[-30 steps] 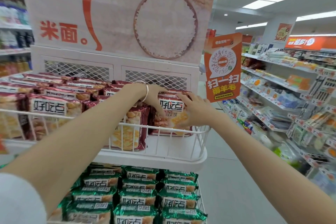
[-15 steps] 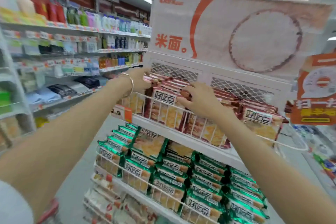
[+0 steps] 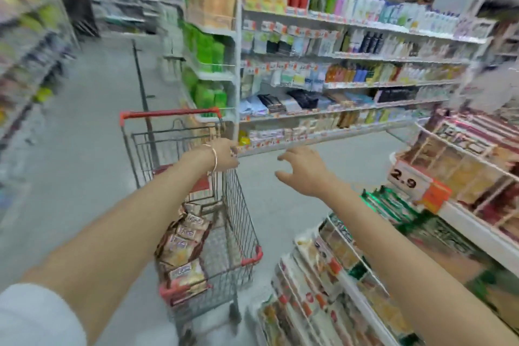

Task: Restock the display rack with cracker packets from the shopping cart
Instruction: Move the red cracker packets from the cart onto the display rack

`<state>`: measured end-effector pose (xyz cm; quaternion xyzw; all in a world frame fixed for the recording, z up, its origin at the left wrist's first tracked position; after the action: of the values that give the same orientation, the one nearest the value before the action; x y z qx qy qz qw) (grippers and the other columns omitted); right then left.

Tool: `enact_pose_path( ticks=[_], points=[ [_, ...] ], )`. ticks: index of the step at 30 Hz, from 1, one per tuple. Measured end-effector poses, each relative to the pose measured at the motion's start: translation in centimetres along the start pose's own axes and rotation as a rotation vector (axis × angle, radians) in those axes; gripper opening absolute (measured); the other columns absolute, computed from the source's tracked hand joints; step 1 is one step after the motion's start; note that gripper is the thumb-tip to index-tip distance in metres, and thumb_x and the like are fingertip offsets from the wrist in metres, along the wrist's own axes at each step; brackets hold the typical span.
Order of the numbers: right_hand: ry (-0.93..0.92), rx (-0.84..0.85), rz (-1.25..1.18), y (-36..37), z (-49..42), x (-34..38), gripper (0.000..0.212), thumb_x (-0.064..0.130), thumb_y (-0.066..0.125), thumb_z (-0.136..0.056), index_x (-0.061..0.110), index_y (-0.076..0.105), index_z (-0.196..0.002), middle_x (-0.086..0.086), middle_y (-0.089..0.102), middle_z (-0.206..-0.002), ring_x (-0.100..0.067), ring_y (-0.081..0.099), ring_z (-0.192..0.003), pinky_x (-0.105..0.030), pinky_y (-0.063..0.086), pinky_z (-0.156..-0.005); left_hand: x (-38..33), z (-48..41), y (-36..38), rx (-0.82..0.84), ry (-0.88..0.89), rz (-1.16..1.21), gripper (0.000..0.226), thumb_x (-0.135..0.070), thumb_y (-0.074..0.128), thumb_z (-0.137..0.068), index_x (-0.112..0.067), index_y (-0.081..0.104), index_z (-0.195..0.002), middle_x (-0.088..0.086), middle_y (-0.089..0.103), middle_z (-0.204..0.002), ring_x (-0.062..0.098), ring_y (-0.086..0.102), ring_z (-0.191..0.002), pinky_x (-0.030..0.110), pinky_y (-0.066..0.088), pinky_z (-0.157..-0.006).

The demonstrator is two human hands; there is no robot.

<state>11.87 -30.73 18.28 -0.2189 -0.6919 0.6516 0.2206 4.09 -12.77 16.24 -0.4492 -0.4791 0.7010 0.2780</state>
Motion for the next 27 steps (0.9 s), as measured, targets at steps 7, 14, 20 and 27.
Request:
enact_pose_path(
  ticks=[7, 14, 20, 27],
  points=[
    [-0.162, 0.302, -0.106, 13.1, -10.8, 7.1, 0.05, 0.042, 0.055, -0.098, 0.016, 0.054, -0.14, -0.008, 0.051, -0.145, -0.028, 0.041, -0.137, -0.043, 0.032, -0.113, 15.7, -2.9, 6.0, 0.132, -0.283, 0.082, 0.036, -0.033, 0.063, -0.094, -0.017, 0.065, -0.126, -0.001, 0.063, -0.13, 0.021, 0.062, -0.113, 0.04, 0.05, -0.102],
    [-0.184, 0.61, -0.282, 27.6, -19.0, 9.2, 0.037, 0.033, 0.057, -0.097, 0.011, 0.061, -0.126, -0.008, 0.059, -0.136, -0.026, 0.054, -0.125, -0.042, 0.043, -0.107, 27.0, -9.1, 13.0, 0.186, -0.547, 0.312, 0.017, -0.024, 0.062, -0.095, -0.018, 0.07, -0.109, -0.005, 0.06, -0.103, 0.018, 0.06, -0.092, 0.034, 0.054, -0.09],
    [-0.088, 0.879, -0.353, 39.7, -22.5, 8.6, 0.042, 0.03, 0.053, -0.1, 0.009, 0.054, -0.137, -0.012, 0.052, -0.144, -0.027, 0.052, -0.128, -0.037, 0.041, -0.107, 32.5, -10.1, 20.9, 0.195, -0.823, 0.56, 0.046, -0.012, 0.058, -0.097, 0.004, 0.048, -0.14, 0.002, 0.056, -0.077, 0.011, 0.048, -0.058, 0.016, 0.046, -0.044],
    [0.054, 1.071, -0.392, 49.5, -22.3, 9.3, 0.049, 0.025, 0.051, -0.101, 0.008, 0.044, -0.146, -0.015, 0.051, -0.143, -0.03, 0.051, -0.129, -0.03, 0.041, -0.098, 35.0, -9.1, 28.7, 0.335, -0.992, 0.622, 0.022, -0.009, 0.047, -0.101, -0.002, 0.065, -0.09, 0.01, 0.062, -0.087, 0.007, 0.044, -0.047, 0.015, 0.036, -0.039]
  ],
)
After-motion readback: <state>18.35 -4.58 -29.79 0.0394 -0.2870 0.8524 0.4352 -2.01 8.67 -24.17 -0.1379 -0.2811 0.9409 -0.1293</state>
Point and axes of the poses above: each hand's wrist, its own z-axis away from the middle knuckle, its own y-axis out of the palm, x = y × z, the point moved 8 cm from there along -z, towards the middle knuckle
